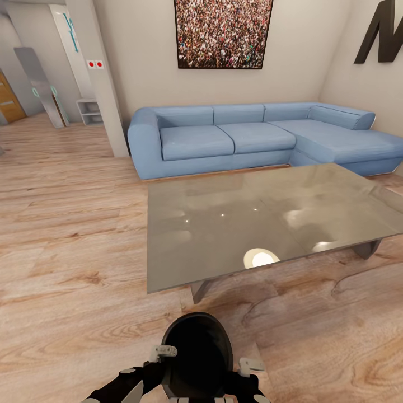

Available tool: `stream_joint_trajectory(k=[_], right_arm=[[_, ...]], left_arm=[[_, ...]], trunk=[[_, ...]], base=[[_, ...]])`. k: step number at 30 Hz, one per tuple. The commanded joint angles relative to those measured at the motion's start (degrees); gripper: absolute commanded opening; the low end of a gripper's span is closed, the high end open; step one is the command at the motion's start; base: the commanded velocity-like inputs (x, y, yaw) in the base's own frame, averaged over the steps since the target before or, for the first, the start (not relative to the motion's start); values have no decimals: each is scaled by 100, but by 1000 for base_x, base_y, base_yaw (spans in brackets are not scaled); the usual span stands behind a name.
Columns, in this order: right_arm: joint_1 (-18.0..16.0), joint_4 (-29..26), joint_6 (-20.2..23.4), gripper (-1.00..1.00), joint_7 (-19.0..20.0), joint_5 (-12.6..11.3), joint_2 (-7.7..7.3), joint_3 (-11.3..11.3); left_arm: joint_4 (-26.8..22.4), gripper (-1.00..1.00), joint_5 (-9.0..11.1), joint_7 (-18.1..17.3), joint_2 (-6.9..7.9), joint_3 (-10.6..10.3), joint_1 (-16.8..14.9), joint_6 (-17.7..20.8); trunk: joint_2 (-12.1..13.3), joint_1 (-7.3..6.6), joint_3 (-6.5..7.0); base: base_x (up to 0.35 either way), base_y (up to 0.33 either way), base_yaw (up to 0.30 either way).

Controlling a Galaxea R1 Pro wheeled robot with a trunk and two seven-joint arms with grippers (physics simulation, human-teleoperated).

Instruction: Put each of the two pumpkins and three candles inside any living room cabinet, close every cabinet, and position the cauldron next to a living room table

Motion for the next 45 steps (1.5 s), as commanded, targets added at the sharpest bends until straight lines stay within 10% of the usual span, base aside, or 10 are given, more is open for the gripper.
stream_joint_trajectory(k=[1,2,3,14,45], right_arm=[[-4,7,-39,100,-55,-74,-6,33],[-4,7,-39,100,-55,-74,-6,33],[-5,7,-39,100,-55,-74,-6,33],[-6,7,-39,100,-48,-74,-6,33],[-7,7,-37,100,-44,-74,-6,33]], left_arm=[[-4,-100,25,0,3,-3,-1,22],[-4,-100,26,3,3,-3,-1,22],[-4,100,26,3,3,-3,-1,22],[-4,100,33,-1,3,5,-1,22],[-13,100,36,-2,3,32,-1,51]], trunk=[[-1,-1,-4],[-1,-1,-4],[-1,-1,-4],[-1,-1,-4],[1242,-681,552]], base=[[0,0,0],[0,0,0],[0,0,0],[0,0,0],[-140,0,0]])
